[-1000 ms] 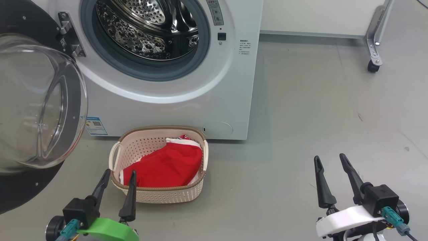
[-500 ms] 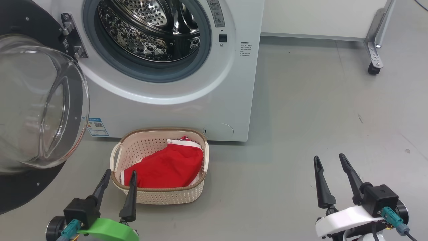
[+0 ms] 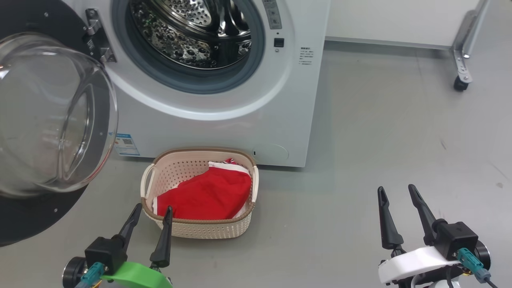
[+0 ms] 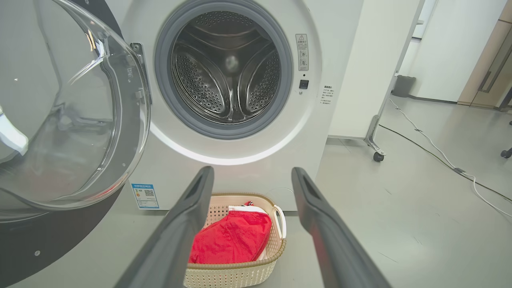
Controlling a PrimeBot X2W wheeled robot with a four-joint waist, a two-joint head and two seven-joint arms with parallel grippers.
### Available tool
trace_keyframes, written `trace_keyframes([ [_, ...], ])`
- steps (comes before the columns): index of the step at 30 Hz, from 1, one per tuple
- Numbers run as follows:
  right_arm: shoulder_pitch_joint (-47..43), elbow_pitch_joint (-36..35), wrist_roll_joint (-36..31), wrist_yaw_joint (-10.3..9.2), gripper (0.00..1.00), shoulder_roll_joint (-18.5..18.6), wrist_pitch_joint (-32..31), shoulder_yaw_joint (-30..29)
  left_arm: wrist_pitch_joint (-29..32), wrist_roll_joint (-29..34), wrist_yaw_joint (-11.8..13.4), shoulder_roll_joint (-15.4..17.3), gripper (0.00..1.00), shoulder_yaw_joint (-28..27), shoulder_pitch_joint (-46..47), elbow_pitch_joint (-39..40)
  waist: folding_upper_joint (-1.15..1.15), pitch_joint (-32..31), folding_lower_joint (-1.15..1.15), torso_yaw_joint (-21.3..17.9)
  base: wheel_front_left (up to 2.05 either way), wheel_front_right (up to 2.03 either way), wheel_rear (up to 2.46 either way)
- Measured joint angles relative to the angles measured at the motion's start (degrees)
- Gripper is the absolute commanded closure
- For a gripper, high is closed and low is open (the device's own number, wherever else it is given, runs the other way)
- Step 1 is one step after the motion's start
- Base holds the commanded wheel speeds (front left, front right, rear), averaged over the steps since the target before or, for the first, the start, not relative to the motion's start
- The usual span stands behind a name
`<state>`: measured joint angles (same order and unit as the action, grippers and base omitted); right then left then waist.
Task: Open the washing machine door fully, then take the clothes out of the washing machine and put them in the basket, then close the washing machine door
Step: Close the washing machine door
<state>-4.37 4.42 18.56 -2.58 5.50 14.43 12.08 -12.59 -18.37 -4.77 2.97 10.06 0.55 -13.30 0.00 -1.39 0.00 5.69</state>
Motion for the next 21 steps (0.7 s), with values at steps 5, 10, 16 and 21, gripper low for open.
trace_keyframes([
  [5, -0.35, -0.05, -0.02, 0.09, 0.00, 0.00, 0.00, 0.47, 0.01, 0.02, 0.01, 0.00, 0.00, 0.13, 0.01, 0.02, 0.00, 0.50, 0.00, 2.71, 0.00, 0.00, 0.00],
  [10, -0.39, -0.29, -0.11, 0.51, 0.00, -0.04, 0.00, 1.20, 0.00, 0.02, 0.27, 0.00, 0.00, 0.07, 0.03, 0.13, 0.00, 0.99, 0.00, 5.74, 0.00, 0.00, 0.00],
  [16, -0.22, -0.33, -0.13, 0.80, 0.00, -0.24, 0.00, 1.71, 0.00, 0.25, 0.45, 0.00, 0.00, 0.03, 0.09, 0.16, 0.00, 1.53, 0.00, 9.96, 0.00, 0.00, 0.00],
  [21, -0.13, -0.27, -0.19, 1.01, 0.00, -0.37, 0.00, 2.03, 0.00, 0.32, 0.53, 0.05, 0.00, -0.10, 0.16, 0.18, 0.00, 1.80, 0.00, 13.79, 0.00, 0.00, 0.00],
])
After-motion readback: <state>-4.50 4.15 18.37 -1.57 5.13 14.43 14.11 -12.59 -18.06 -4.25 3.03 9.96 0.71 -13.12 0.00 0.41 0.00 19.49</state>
